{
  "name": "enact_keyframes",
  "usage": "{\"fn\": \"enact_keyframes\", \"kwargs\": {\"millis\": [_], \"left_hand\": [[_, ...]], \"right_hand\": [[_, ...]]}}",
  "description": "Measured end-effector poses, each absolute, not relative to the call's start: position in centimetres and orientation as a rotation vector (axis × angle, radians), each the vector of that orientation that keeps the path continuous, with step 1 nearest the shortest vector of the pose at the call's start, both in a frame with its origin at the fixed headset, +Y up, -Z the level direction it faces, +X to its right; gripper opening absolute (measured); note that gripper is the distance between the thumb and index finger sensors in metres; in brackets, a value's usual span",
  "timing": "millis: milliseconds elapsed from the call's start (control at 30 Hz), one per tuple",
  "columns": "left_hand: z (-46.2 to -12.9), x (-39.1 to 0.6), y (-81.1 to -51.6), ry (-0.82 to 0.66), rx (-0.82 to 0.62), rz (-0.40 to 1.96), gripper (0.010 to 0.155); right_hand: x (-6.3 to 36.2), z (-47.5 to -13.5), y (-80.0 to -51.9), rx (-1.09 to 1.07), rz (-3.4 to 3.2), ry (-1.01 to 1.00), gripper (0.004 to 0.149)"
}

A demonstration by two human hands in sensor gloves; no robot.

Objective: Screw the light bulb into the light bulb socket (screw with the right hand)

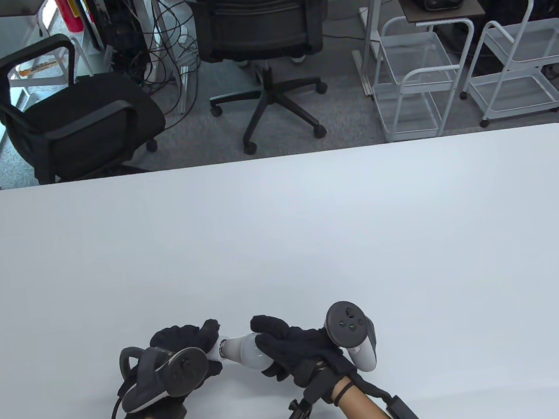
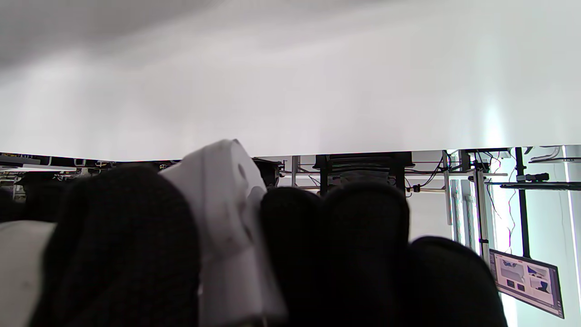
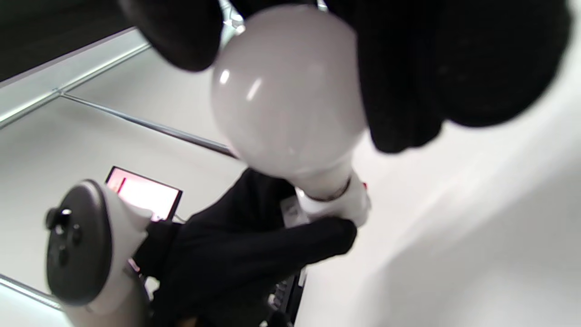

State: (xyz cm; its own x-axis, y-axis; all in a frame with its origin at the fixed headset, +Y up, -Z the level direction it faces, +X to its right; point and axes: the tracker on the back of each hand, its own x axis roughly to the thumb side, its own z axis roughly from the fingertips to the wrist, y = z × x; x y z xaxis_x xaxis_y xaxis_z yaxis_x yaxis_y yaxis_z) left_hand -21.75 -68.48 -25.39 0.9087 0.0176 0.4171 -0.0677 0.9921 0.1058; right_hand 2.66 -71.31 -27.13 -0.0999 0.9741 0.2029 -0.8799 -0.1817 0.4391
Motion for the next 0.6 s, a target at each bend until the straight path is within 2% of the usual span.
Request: {"fn": "enact_keyframes", "kwargs": {"millis": [167,433,567,600], "left_hand": [[-25.36,-21.72,-68.51,-0.427,0.128,0.039,0.072],[-25.33,-21.51,-68.65,-0.437,0.109,0.047,0.072],[-25.38,-21.66,-68.57,-0.429,0.109,0.053,0.072],[-25.4,-21.69,-68.55,-0.427,0.112,0.055,0.072]], "right_hand": [[2.39,-27.03,-71.02,0.568,1.718,0.26,0.062],[2.74,-27.17,-71.25,0.514,1.718,0.239,0.049],[2.4,-27.08,-71.23,0.551,1.692,0.297,0.064],[2.3,-27.0,-71.17,0.565,1.724,0.302,0.063]]}}
